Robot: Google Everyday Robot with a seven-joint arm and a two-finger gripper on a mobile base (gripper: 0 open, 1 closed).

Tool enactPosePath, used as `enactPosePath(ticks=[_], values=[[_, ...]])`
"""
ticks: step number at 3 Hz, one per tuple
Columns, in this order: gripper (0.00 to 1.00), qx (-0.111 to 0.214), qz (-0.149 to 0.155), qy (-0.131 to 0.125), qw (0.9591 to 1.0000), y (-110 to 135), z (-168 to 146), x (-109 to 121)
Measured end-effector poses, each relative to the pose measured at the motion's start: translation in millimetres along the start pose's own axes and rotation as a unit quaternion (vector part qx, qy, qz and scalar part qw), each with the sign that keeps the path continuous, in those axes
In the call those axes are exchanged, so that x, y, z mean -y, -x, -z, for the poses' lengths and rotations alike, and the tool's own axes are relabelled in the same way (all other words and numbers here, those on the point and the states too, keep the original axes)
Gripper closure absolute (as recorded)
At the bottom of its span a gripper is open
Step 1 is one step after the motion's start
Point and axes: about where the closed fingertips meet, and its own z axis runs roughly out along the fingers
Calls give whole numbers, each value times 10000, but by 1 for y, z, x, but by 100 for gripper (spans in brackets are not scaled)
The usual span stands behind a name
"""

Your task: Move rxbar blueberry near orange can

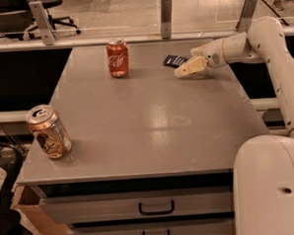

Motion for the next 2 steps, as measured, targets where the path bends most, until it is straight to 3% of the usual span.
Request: enactPosePath(ticks=[2], values=[[61, -125, -140, 22, 9998, -1, -11, 1]])
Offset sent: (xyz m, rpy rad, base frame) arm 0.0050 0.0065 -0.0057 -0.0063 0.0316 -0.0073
